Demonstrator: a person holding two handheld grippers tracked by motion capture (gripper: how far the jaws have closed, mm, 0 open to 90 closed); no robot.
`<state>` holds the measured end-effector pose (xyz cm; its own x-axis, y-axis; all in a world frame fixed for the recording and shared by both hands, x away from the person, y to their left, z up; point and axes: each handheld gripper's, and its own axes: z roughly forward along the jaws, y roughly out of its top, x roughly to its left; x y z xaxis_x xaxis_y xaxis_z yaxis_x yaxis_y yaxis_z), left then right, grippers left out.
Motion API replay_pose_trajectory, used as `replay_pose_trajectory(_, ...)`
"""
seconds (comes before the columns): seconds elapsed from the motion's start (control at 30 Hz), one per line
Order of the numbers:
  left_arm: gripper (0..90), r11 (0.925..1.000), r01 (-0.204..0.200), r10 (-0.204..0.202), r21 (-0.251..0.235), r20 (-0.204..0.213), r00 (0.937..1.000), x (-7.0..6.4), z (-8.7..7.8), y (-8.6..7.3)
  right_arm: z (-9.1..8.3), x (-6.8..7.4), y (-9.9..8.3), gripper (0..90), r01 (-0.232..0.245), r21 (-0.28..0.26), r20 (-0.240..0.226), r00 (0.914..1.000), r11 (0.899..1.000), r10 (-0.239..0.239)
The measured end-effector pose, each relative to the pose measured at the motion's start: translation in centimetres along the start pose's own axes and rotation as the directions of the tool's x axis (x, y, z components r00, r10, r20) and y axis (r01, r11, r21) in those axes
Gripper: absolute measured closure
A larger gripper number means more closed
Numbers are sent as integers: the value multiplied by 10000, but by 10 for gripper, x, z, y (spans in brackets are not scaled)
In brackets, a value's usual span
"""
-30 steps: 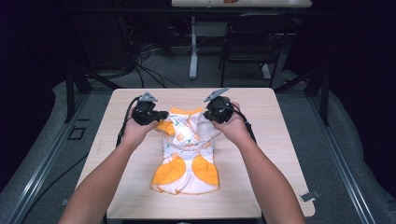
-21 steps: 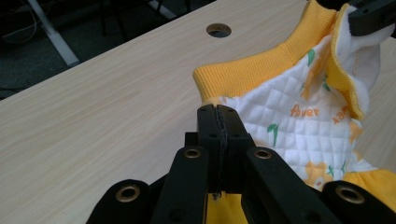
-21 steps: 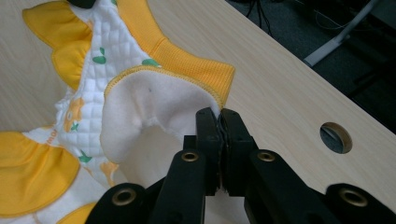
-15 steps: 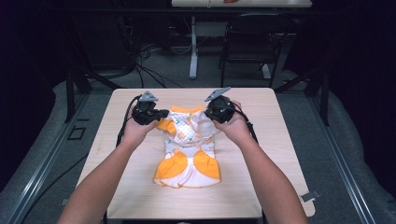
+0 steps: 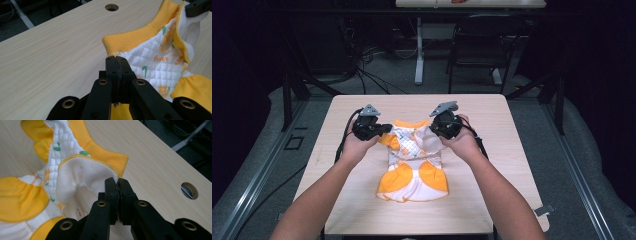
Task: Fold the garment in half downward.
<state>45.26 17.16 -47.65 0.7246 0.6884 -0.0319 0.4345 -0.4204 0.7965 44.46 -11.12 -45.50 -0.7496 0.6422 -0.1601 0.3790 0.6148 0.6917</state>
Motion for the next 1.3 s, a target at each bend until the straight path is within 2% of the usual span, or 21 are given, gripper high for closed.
replay_pose_trajectory(0.33, 896, 9994, -337, 333, 127, 319, 9989, -13, 0, -9, 0, 8, -17, 870, 107, 167, -146, 9998, 9998, -104)
replay_pose_trajectory(0.53, 896, 9982, -504, 488, 311, 485, 9976, -18, 1, -16, 1, 13, -28, 869, 147, 331, -400, 9991, 9993, -133)
replay_pose_trajectory(0.67, 896, 9983, -484, 462, 328, 638, 9969, -20, 0, -21, -1, 18, -32, 869, 221, 314, -535, 9984, 9993, -204)
replay_pose_trajectory(0.83, 895, 9979, -511, 476, 393, 861, 9952, -25, -2, -31, -2, 25, -40, 868, 493, 456, -678, 9966, 9977, -461)
replay_pose_trajectory(1.0, 895, 9967, -632, 574, 503, 1093, 9923, -32, -4, -41, -2, 32, -48, 867, 494, 482, -873, 9952, 9976, -450)
replay_pose_trajectory(1.1, 895, 9952, -746, 661, 641, 1264, 9898, -36, -4, -49, -1, 39, -53, 865, 776, 647, -950, 9929, 9949, -712)
replay_pose_trajectory(1.17, 894, 9943, -802, 703, 707, 1326, 9887, -38, -3, -54, -1, 43, -58, 865, 677, 660, -1135, 9917, 9955, -600)
replay_pose_trajectory(1.3, 894, 9940, -775, 653, 772, 1494, 9866, -41, -3, -64, 0, 51, -63, 864, 966, 795, -1258, 9883, 9921, -862)
